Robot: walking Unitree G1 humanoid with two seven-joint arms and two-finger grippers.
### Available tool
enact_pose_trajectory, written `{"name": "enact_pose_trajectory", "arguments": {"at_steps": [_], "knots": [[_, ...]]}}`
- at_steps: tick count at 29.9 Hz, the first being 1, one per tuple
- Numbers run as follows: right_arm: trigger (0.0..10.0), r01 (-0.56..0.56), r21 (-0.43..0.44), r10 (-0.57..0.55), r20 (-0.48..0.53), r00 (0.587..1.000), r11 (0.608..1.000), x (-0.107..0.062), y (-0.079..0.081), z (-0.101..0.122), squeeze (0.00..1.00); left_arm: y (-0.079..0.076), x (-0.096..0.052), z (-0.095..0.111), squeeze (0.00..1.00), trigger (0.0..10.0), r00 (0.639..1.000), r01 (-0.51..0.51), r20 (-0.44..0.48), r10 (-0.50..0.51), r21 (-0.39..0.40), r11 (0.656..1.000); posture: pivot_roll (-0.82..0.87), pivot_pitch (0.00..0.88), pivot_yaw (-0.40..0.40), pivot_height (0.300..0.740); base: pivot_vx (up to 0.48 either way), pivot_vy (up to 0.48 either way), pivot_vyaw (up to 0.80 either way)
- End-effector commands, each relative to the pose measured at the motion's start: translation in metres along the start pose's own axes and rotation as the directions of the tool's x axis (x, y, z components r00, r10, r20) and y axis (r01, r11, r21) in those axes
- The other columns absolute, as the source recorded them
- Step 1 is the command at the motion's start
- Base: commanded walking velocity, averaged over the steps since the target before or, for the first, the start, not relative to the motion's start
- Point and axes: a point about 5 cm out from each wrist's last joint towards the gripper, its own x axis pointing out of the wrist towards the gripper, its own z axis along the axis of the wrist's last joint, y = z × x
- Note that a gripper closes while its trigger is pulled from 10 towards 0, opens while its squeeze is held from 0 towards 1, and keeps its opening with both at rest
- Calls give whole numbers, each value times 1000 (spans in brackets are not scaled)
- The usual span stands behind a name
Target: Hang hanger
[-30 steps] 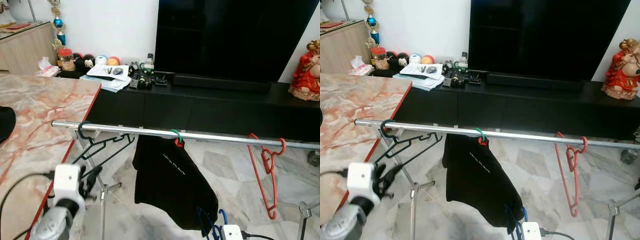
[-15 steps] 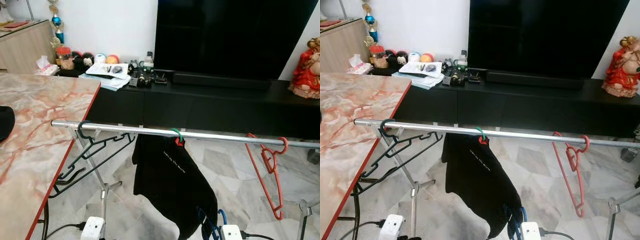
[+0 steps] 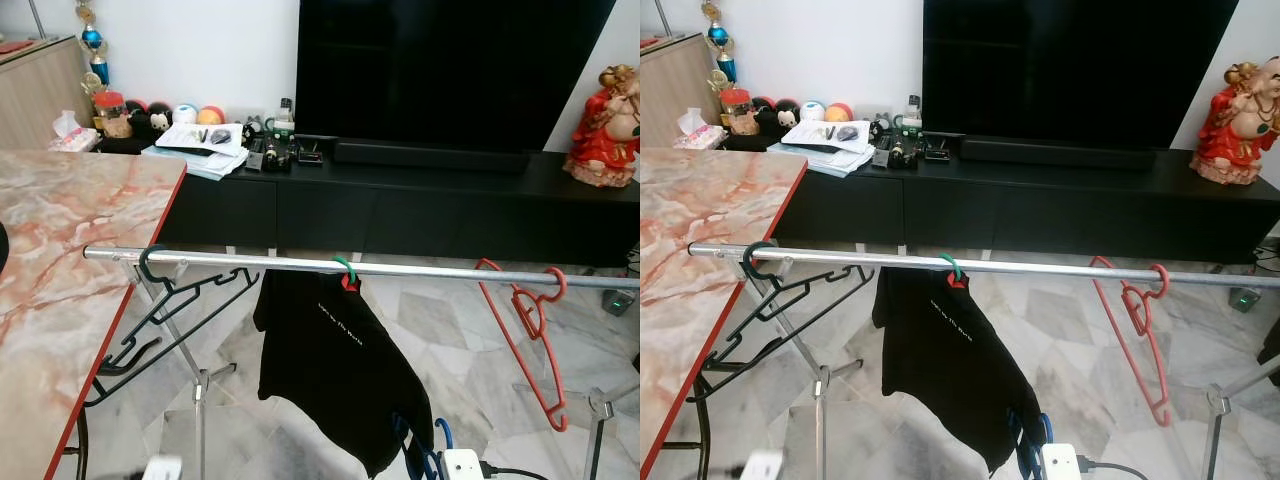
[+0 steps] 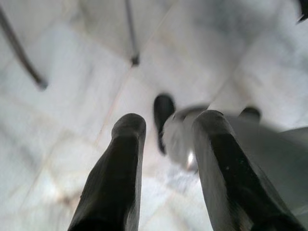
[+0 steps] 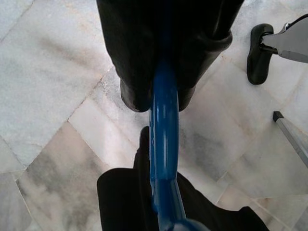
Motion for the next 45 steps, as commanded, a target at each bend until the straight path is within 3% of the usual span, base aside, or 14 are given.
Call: {"name": "enact_pose_trajectory", "arguments": {"at_steps": [1,5,7,12,27,45], "knots": [[10000,10,5,-10,11,1000,1000,0,-2,2,0,0,0,-7,0,10000,1000,-25,-13,25,1,1000,173,0,-99,740,0,0,0],[10000,16,8,-16,18,1000,1000,0,-4,3,0,-6,0,-14,0,10000,1000,-18,-7,18,-11,1000,166,0,-103,740,0,0,0],[10000,19,1,-19,19,1000,1000,-1,-5,3,0,-7,0,-15,0,10000,999,-34,2,34,-54,998,156,0,-101,740,0,0,0],[10000,24,1,-24,17,1000,1000,-1,-5,2,0,-10,-1,-18,0,10000,1000,-30,0,30,21,999,142,0,-88,740,0,-400,0],[10000,24,6,-24,17,1000,1000,0,-2,1,0,-9,1,-16,0,10000,1000,-21,-8,21,55,998,137,0,-70,740,0,-469,0],[10000,-11,-9,12,59,998,1000,0,-1,6,0,-8,-1,-24,0,10000,999,-41,-31,41,16,999,143,0,-82,740,0,0,0]]}}
